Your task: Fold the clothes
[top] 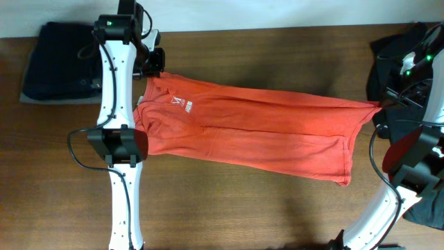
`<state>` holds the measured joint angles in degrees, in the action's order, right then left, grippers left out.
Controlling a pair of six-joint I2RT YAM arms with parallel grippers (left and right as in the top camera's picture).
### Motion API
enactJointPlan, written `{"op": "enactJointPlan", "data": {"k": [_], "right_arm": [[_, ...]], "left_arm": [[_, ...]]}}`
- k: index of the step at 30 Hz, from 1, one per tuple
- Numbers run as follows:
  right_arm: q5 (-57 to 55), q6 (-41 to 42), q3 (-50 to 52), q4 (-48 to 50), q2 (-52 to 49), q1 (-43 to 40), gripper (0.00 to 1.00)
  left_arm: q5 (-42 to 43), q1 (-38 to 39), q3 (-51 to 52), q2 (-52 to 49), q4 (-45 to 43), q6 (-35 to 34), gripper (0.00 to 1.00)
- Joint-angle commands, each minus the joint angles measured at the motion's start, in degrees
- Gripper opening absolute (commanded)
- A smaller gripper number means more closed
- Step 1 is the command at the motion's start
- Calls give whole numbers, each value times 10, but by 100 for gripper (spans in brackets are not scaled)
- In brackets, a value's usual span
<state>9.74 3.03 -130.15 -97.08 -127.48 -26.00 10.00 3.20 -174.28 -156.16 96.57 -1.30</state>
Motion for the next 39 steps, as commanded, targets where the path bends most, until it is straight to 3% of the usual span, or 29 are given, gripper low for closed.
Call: {"op": "enactJointPlan", "data": {"k": [1,12,20,26,39], "right_arm": [[-19,2,20,-3,12,2,4],[-12,-9,75,-3,26,11,4],[-14,-9,87,-3,70,48,4],[-30,-9,151,2,78,63,4],[-59,-6,196,24,78,61,4]], "left_arm": [[-10,-4,-8,-3,2,7,1],[-23,-4,12,39,2,4,1],[-23,-3,120,95,2,5,1],[-26,-3,210,99,2,5,1],[-129,-4,271,130,2,-6,1]]}}
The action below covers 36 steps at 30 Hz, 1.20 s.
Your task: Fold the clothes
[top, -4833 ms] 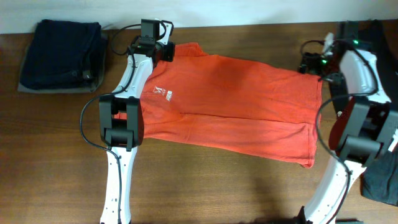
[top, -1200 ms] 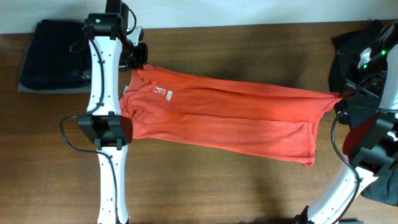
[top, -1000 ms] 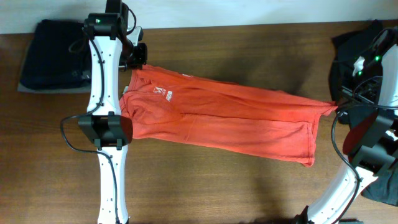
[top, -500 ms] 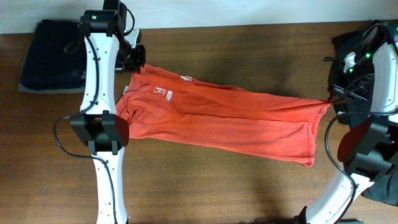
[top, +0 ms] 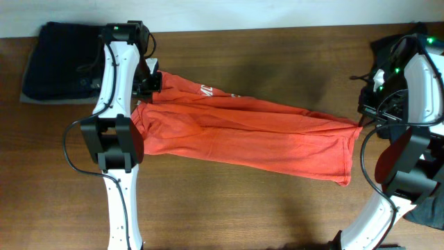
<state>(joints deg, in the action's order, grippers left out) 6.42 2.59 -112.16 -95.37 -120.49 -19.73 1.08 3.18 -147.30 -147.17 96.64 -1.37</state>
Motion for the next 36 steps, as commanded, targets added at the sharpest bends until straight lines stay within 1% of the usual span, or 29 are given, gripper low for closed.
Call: {"op": "enactJointPlan", "data": {"k": [1,4,5,6,7,8,9,10,11,12,15,17,19,21,22,25,27,30,32,36], "right_arm": [[-26,-2,21,12,8,-3,4],[-26,-2,35,18,8,-3,4],[-26,-1,39,18,8,-3,4],[-26,5,42,18,8,-3,4],[-26,9,45,17,8,-2,4],[-26,9,47,17,8,-2,6],[-26,9,49,16,8,-2,11],[-26,9,50,13,8,-2,14],[-26,9,51,11,8,-2,15],[-26,9,51,9,8,-2,17],[-27,9,51,-5,8,-2,24],[-27,9,51,-11,8,-2,36],[-34,9,51,-12,8,-2,45],[-37,9,51,-11,8,-2,59],[-37,9,51,-8,8,-2,62],[-25,9,51,21,8,-1,68],[-8,6,51,58,8,-1,72],[-5,-6,52,115,7,-1,73],[17,-49,60,147,7,-1,73],[78,-167,87,176,2,0,73]], "left_arm": [[-44,-3,1,42,1,-6,1],[-46,-3,1,44,1,-5,1],[-46,-3,2,45,1,-5,1],[-46,-3,5,44,1,-5,5],[-46,-3,10,45,1,-5,12],[-46,-3,14,45,1,-3,24],[-46,-3,21,45,1,-3,32],[-46,-3,29,45,1,0,38],[-47,-3,36,45,1,6,52],[-56,-4,42,45,1,6,57],[-70,-4,49,45,1,5,57],[-69,-3,49,47,1,5,57],[-69,-3,48,53,1,5,57],[-64,-3,43,60,1,5,57],[-58,-3,40,64,-1,5,57],[-10,-3,35,74,-14,11,57],[35,-2,35,76,-21,38,57],[73,1,37,74,-28,47,57],[73,5,40,74,-33,47,57],[73,17,40,74,-34,47,57]]}}
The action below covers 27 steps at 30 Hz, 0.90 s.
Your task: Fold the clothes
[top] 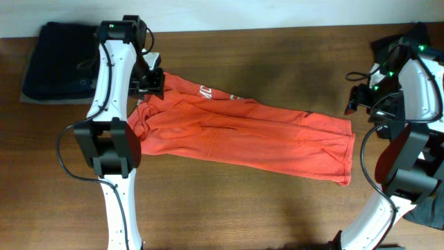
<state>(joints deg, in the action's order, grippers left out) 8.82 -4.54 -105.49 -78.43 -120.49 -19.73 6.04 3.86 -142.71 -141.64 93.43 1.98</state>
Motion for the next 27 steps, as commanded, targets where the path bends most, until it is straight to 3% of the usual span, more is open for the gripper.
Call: {"op": "enactJointPlan", "data": {"k": [1,11,27], "right_arm": [[65,-121,33,17,1,0,73],[66,-148,139,128,0,15,75],[43,-162,183,133,-2,64,75]], "left_arm": [[23,14,-5,18,-4,14,57],[23,26,-5,18,-26,13,60],[15,26,-5,18,-28,14,62]]}}
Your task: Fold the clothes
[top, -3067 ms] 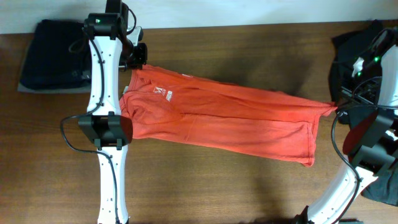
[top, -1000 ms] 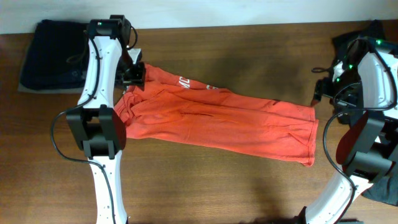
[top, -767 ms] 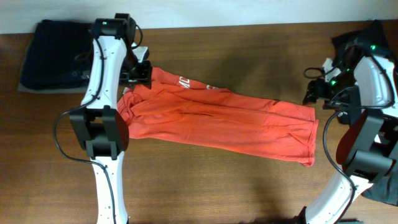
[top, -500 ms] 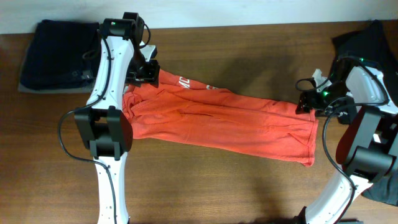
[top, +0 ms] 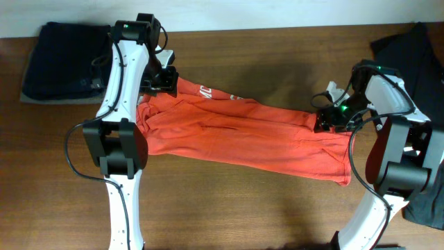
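An orange-red shirt (top: pixel 243 139) lies lengthwise across the wooden table (top: pixel 229 208), its top edge rolled over and rumpled. My left gripper (top: pixel 166 79) is at the shirt's upper left corner, shut on the cloth near the white print. At the upper right corner my right gripper (top: pixel 322 122) sits low, pinching the hem there. The bottom right corner of the shirt (top: pixel 343 177) lies flat and free.
A dark folded garment (top: pixel 59 62) rests on a grey pad at the back left. Dark clothes (top: pixel 416 48) are heaped at the back right, and more dark cloth (top: pixel 424 208) lies by the right arm's base.
My right gripper has moved left, and the shirt's upper right corner has come inward with it. My left gripper has shifted slightly right with its corner.
The shirt first lay stretched flat between both grippers, with the print facing up by the collar. Then its top edge was rolled over and the right end had drawn in. The grippers have since come closer together, and the shirt now lies shorter and more wrinkled.
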`<state>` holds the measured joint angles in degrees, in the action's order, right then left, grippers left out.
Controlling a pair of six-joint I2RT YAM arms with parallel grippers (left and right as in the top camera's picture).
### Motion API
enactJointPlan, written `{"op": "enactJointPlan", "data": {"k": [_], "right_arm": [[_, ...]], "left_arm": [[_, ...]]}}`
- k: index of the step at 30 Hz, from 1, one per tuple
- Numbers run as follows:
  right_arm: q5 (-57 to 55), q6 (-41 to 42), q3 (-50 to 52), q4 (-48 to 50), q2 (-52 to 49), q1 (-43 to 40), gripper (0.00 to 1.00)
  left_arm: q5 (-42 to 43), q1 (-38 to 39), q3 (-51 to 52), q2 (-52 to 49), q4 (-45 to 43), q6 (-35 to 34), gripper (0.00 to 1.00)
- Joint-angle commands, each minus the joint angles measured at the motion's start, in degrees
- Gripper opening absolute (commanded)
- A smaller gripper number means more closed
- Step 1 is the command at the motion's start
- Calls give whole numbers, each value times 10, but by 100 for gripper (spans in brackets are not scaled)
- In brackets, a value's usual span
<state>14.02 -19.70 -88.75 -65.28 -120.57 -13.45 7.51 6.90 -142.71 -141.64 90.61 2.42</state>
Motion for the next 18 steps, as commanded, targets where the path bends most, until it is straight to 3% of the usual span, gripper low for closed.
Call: {"op": "enactJointPlan", "data": {"k": [1,5,14,18], "right_arm": [[-7,-11,20,1,-1,3,75],[-7,-11,27,-5,-1,12,68],[-12,2,23,-16,-1,34,17],[-22,32,18,-29,2,34,9]], "left_arm": [[0,-4,-5,18,1,9,62],[0,-4,-5,18,-2,9,61],[0,-4,-5,18,-3,9,62],[0,-7,-5,18,-3,9,62]]}}
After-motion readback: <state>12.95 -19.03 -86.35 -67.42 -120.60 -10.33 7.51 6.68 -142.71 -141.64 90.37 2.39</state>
